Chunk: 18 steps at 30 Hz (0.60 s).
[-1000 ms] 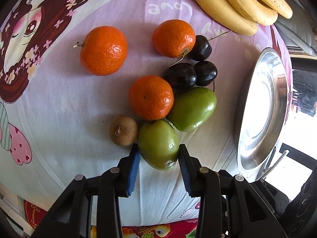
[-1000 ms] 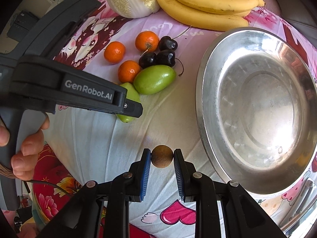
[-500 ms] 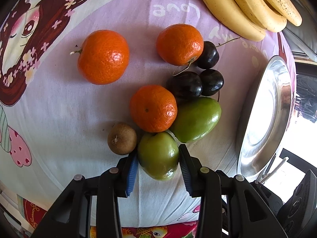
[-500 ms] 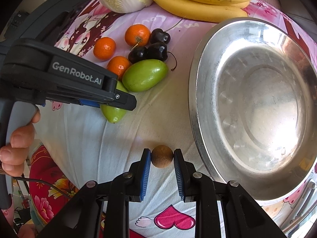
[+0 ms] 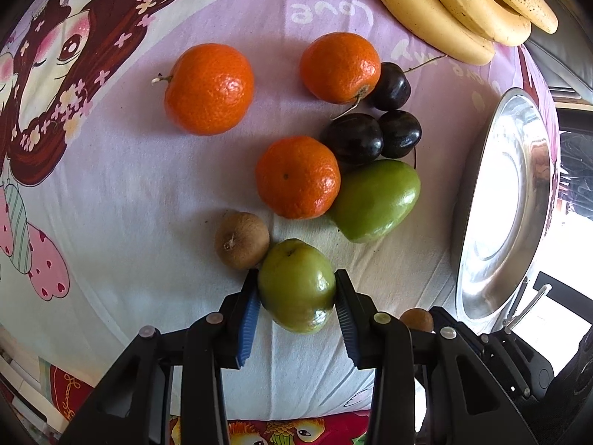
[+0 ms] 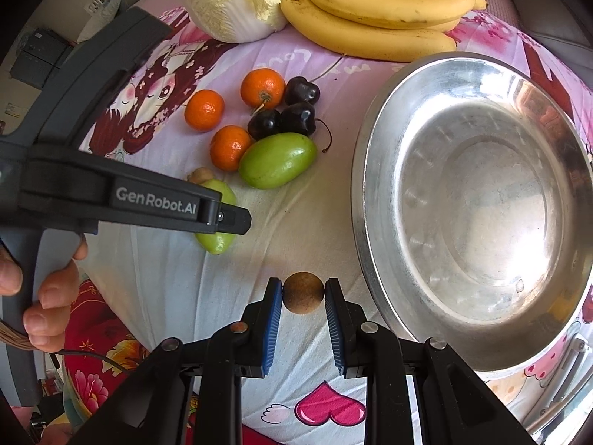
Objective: Organize fruits
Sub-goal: 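Grasp the green pear-like fruit with the left tool while the right tool holds the kiwi, then carry both fruits over the steel bowl and open both tools to drop them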
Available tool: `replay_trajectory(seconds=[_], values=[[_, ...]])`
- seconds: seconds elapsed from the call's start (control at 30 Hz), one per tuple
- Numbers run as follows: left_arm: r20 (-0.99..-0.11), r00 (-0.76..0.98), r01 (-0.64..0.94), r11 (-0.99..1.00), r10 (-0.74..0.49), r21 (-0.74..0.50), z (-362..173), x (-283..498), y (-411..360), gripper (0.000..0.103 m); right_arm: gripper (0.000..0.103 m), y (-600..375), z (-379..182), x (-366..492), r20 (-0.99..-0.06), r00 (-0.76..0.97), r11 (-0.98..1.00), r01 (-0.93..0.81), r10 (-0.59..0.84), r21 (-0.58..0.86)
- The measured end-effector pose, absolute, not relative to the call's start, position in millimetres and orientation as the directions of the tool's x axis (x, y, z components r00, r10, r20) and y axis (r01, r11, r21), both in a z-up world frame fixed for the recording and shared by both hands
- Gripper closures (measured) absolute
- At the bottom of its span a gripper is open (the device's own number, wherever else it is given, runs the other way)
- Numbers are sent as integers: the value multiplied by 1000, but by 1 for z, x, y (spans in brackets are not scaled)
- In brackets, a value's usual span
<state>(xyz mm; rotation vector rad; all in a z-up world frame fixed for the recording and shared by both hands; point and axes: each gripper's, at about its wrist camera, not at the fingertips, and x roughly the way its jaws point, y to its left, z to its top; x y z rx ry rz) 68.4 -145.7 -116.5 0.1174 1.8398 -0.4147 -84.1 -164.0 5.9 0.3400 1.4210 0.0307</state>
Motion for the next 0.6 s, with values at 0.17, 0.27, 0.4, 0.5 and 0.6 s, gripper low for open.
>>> replay_trajectory(seconds=[0.17, 0.27, 0.4, 0.5, 0.6], values=[[-951, -294, 316, 929, -94, -190, -107, 58, -140, 63, 77, -167, 20, -84, -953, 195, 947, 178, 231, 266], [-954, -285, 333, 923, -94, -190, -99, 53, -143, 63, 77, -173, 33, -86, -946, 223, 944, 183, 233, 275], [-958, -271, 366, 911, -91, -191, -90, 45, -154, 63, 77, -188, 39, -90, -942, 253, 939, 207, 220, 275], [-958, -271, 390, 899, -95, -199, -82, 39, -167, 63, 77, -205, 43, -96, -942, 268, 934, 239, 199, 266], [-959, -265, 413, 887, -101, -207, -76, 34, -182, 63, 77, -222, 43, -102, -949, 267, 929, 277, 170, 244]])
